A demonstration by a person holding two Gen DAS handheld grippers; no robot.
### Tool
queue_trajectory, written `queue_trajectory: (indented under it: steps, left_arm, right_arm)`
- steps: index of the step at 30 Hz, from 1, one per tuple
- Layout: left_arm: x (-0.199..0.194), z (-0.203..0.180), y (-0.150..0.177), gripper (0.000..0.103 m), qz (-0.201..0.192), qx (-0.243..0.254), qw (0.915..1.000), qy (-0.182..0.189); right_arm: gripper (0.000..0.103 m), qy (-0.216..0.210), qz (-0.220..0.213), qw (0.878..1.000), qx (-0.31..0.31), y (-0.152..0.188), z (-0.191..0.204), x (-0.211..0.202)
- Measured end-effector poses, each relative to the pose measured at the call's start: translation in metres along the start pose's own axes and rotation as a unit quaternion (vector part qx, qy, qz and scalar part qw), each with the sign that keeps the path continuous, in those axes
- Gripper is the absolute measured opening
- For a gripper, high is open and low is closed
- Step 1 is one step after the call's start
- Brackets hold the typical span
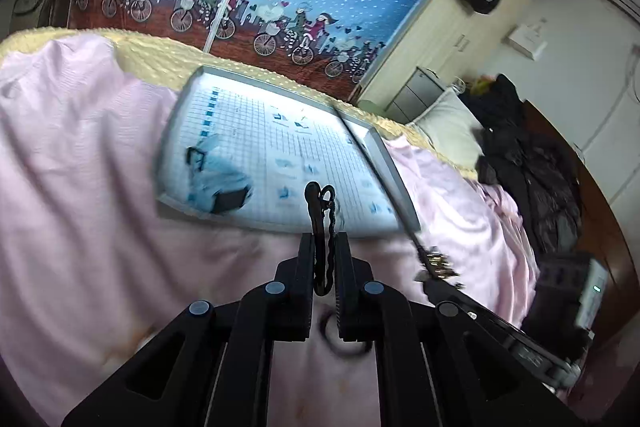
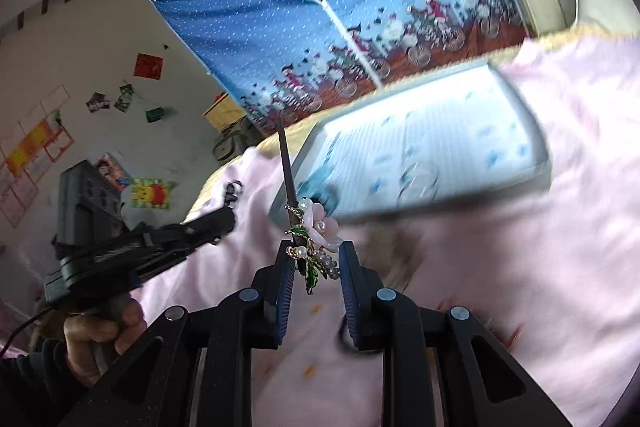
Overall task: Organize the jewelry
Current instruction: 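Carry both items into the tray and open both tools to release them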
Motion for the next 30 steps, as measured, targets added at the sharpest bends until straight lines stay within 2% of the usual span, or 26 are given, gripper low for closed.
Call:
queue_trajectory:
  steps: [6,13,18,30]
  left_arm:
    - [0.060,-0.005,-0.028,0.007,0.004,0.002,0.9999,-0.012]
    - [0.113,0.019,-0.028,0.007,0.039,0.009,0.9987,-0.032]
    - [0.123,0.031,-0.018,0.007,0.063,0.002,0.9976,-0.028]
    - [0.123,0.033,-0.011,0.008,0.094,0.006,0.9936,-0.063]
  right_arm:
    - [0.021,0.057,-0.001,0.998,-0.034,-0.034,-0.044,0.029]
    - [0.021,0.090,0.025,0.996,-0.001,-0.030,-0.094,0.059]
    - [0.021,0.100,0.040,0.994,0.003,-0.027,-0.102,0.065]
    - [0.022,0.121,0.055,0.991,-0.003,-0.026,-0.106,0.068]
Point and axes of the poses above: each gripper's, at about its wrist camera, not at the fingertips, and x roughly the way its jaws point, z to its left, y to its underside, the point moved 6 cm from there along x, roughly the way its jaws point, and after that the axes turned 5 degrees about -x, right-handed, at the moved point
